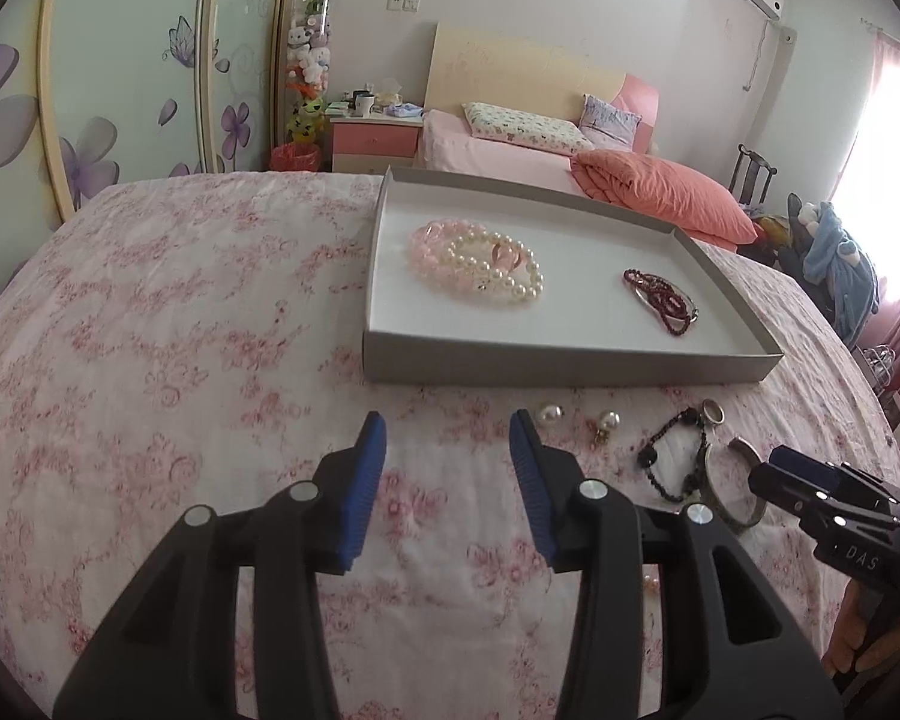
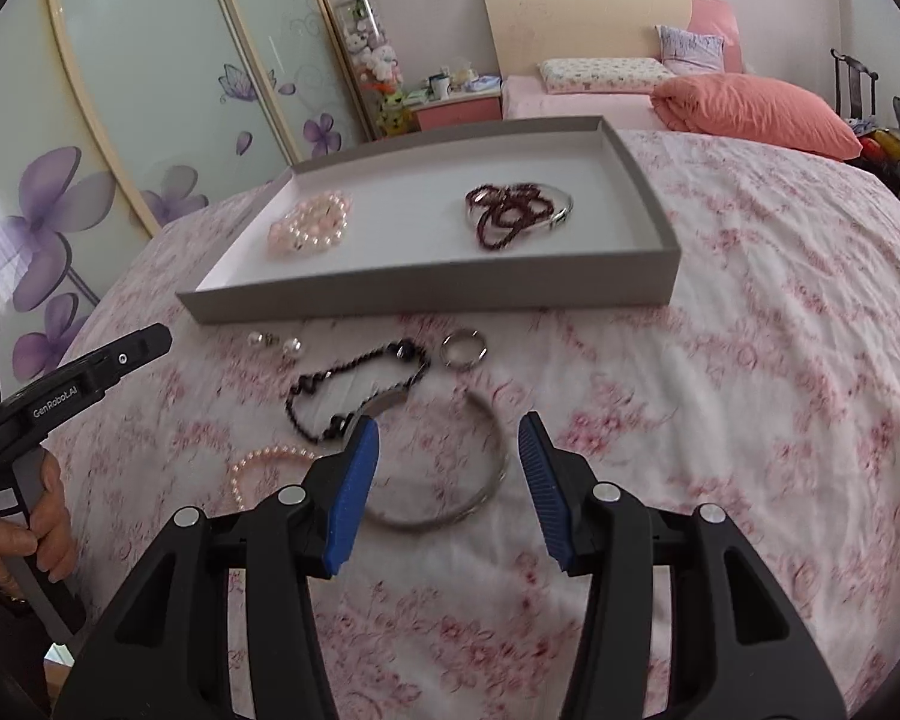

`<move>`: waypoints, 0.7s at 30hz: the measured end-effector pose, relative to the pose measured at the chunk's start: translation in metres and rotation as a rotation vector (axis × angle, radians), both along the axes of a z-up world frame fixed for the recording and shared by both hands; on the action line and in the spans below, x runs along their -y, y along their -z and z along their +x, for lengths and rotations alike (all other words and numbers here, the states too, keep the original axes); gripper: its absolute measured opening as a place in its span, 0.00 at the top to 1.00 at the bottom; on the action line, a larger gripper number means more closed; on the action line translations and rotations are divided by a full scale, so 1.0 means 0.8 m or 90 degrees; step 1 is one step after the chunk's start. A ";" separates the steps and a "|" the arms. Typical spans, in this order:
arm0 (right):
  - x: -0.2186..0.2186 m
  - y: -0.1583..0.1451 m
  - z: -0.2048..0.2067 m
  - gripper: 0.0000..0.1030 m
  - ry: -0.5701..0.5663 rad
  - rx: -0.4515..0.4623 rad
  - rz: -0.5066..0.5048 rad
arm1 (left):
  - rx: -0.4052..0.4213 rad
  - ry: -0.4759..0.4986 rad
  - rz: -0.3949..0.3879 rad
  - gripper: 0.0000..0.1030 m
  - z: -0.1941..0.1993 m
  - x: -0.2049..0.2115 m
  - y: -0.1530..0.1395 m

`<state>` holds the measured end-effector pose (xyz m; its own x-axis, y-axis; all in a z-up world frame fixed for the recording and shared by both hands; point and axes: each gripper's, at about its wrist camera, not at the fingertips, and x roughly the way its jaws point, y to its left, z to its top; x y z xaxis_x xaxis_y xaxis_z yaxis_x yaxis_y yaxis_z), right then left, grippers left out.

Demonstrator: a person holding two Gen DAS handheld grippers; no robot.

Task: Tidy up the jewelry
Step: 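Move the left gripper to the pink pearl bracelet while right moves to the silver cuff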

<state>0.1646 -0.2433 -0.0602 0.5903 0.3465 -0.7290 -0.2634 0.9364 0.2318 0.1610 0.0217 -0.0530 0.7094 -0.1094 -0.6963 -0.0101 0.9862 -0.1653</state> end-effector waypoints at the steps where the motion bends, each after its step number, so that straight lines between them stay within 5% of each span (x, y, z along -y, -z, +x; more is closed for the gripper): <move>1: -0.004 0.001 -0.001 0.47 -0.002 -0.001 -0.004 | -0.001 -0.002 -0.002 0.58 -0.001 -0.001 0.001; 6: -0.022 0.002 -0.003 0.34 0.000 0.004 -0.036 | -0.003 -0.009 -0.006 0.58 -0.007 -0.007 0.003; 21: -0.042 0.015 0.005 0.31 0.011 0.000 -0.132 | -0.010 0.004 -0.005 0.53 -0.012 0.006 0.003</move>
